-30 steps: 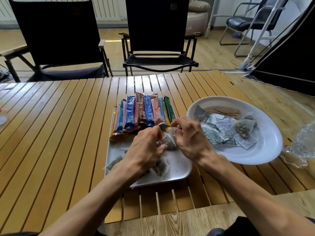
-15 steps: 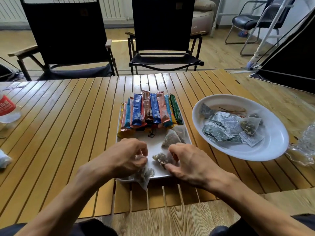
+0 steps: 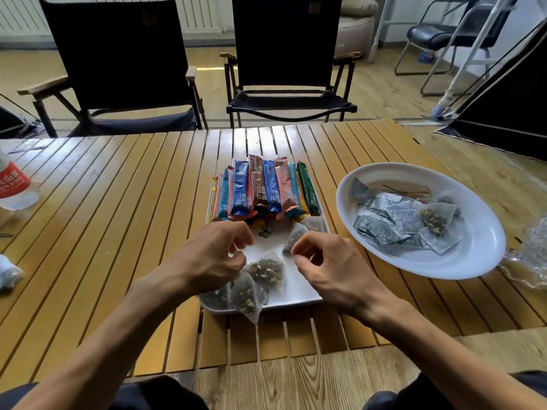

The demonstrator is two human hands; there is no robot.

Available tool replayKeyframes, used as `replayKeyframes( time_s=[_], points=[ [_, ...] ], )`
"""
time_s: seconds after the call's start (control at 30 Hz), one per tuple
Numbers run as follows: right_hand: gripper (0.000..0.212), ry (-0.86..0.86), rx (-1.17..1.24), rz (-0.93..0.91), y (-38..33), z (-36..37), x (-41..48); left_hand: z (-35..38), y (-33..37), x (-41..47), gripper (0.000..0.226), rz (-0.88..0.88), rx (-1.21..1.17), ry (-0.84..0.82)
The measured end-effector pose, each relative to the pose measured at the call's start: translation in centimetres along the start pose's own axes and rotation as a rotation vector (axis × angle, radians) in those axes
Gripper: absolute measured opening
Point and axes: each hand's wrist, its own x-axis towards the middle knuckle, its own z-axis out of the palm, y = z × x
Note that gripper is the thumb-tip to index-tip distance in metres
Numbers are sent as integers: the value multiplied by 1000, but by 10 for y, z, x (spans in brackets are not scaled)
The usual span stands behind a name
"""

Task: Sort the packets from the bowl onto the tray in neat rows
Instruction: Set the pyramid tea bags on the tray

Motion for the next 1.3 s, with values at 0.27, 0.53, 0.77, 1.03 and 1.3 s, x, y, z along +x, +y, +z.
replayKeyframes(
  time_s=[0.27,0.53,0.77,1.03,1.3],
  points=[
    [14,-101,-85,17,-1,7,-3,12,15,6,20,23,56,-145],
    [15,-77,-120,27,2,0,-4,10,14,27,9,64,-8,250],
    [3,142,-228,48,14,-9,-1,20,19,29,23,62,-19,367],
    [40,181,-401,73,14,-14,5,36,16,36,24,-95,-32,216],
    [39,152,-476,61,11,-10,7,42,17,42,31,-63,-110,200]
  ],
)
